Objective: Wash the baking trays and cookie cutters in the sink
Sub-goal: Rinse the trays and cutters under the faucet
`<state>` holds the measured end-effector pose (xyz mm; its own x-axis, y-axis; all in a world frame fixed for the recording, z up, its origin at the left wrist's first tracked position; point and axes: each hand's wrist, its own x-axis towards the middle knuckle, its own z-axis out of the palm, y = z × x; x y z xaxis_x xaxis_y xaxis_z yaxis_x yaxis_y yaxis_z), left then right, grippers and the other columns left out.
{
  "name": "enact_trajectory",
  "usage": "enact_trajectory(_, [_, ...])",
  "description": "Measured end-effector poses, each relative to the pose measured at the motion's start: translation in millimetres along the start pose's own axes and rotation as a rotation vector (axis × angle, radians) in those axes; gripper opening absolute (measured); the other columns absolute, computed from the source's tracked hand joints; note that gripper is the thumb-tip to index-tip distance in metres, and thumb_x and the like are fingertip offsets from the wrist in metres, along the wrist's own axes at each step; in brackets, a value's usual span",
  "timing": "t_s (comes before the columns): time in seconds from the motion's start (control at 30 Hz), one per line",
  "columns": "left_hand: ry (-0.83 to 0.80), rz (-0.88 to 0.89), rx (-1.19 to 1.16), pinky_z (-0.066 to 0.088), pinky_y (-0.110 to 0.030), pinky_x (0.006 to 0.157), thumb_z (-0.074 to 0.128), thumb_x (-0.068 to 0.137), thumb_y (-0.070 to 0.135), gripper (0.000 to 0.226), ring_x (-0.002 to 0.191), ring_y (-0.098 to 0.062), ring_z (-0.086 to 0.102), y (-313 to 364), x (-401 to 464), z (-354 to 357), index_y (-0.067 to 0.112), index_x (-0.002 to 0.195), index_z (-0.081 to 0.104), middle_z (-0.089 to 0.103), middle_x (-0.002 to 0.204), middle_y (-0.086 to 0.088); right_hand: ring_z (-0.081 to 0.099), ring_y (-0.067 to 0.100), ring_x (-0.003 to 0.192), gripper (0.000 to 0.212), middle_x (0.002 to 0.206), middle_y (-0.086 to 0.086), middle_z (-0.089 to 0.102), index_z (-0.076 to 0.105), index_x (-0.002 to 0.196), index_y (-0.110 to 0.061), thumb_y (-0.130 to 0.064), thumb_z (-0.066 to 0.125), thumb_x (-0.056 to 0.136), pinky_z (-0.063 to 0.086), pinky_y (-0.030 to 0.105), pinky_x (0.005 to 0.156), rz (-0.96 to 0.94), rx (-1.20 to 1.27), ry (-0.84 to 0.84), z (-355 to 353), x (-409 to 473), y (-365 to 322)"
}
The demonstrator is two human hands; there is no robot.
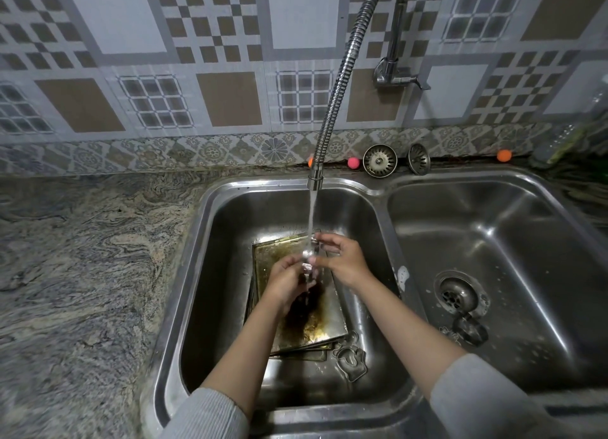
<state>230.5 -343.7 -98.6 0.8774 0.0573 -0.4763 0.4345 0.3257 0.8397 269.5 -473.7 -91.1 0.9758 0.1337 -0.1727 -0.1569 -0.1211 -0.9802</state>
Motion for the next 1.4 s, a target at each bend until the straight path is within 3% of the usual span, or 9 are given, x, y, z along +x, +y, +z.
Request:
enact_trajectory(0.13, [0.019,-0.058,-0.041,0.052,-0.026,0.059,0.043,0.095,-0.002,0.023,0.069,-0.015,0.061,1,-2,0,0.012,0.09,0.061,0.064,0.079,-0.007,0.064,0.013,0.083,0.05,0.097,0.006,0.068,0.062,0.113,-0.003,0.011,0.076,0.067,0.053,0.017,0.068,-0.001,0.033,-0.019,5,-2,-2])
enact_trajectory(0.3, [0.038,-0.065,-0.03,0.048,-0.026,0.058,0.036,0.099,0.003,0.026,0.066,-0.014,0.056,2,-5,-2,0.011,0.096,0.061,0.065,0.08,-0.005,0.066,0.029,0.098,0.043,0.11,0.009,0.068,0.066,0.107,-0.012,0.005,0.078,0.069,0.055,0.04,0.087,0.008,0.015,0.002,4,-1,-1])
enact_trajectory(0.47, [0.038,-0.05,0.004,0.045,-0.027,0.058,0.038,0.098,0.001,0.026,0.064,-0.015,0.054,1,-8,0,0.013,0.09,0.06,0.065,0.072,-0.003,0.065,0.014,0.082,0.021,0.092,0.005,0.069,0.068,0.101,-0.007,0.0,0.07,0.081,0.054,0.019,0.071,0.04,0.073,0.048,-4,-7,-3])
enact_trajectory(0.57, [0.054,0.01,0.091,0.048,-0.026,0.062,0.043,0.096,-0.001,0.025,0.071,-0.015,0.059,2,-10,4,0.015,0.095,0.062,0.066,0.084,-0.004,0.064,0.016,0.081,0.007,0.087,0.004,0.069,0.068,0.089,-0.014,-0.009,0.069,0.084,0.054,0.031,0.078,0.12,0.12,0.066,-10,-10,-2])
enact_trajectory(0.7, [0.105,0.094,0.128,0.053,-0.019,0.059,0.05,0.094,-0.001,0.024,0.075,-0.014,0.063,0,-7,7,0.01,0.113,0.06,0.066,0.096,-0.005,0.064,0.018,0.083,0.015,0.088,0.008,0.068,0.065,0.086,-0.012,-0.009,0.077,0.077,0.053,0.033,0.078,0.184,0.153,0.077,-19,-13,-3])
enact_trajectory(1.0, [0.107,0.089,0.109,0.057,-0.028,0.072,0.057,0.095,0.02,0.01,0.086,-0.018,0.066,6,9,31,0.014,0.098,0.064,0.068,0.098,-0.006,0.062,0.01,0.072,0.024,0.078,0.004,0.066,0.068,0.099,-0.003,0.003,0.073,0.076,0.051,0.021,0.075,0.2,0.154,0.168,-98,-41,-35])
enact_trajectory(1.1, [0.111,0.06,0.054,0.054,-0.023,0.059,0.055,0.097,0.019,0.01,0.08,-0.014,0.066,1,16,34,0.014,0.093,0.063,0.069,0.094,-0.005,0.065,0.011,0.077,0.019,0.08,0.003,0.07,0.07,0.087,-0.012,0.0,0.076,0.074,0.054,0.023,0.076,0.218,0.036,0.214,-166,-62,-34])
enact_trajectory(1.23, [0.147,-0.002,0.04,0.052,-0.028,0.07,0.051,0.098,0.016,0.011,0.076,-0.015,0.064,-12,24,30,0.012,0.095,0.061,0.067,0.091,-0.007,0.064,0.005,0.058,0.016,0.067,0.003,0.07,0.073,0.08,-0.006,-0.004,0.082,0.067,0.054,0.017,0.057,0.368,-0.33,0.289,-236,-94,-14])
enact_trajectory(1.4, [0.142,-0.012,0.065,0.052,-0.027,0.071,0.048,0.1,0.016,0.013,0.077,-0.015,0.062,-25,25,36,0.01,0.103,0.059,0.064,0.085,-0.004,0.057,0.0,0.049,0.011,0.053,-0.008,0.063,0.072,0.066,-0.006,0.001,0.081,0.065,0.043,0.013,0.049,0.485,-0.781,0.079,-240,-110,29])
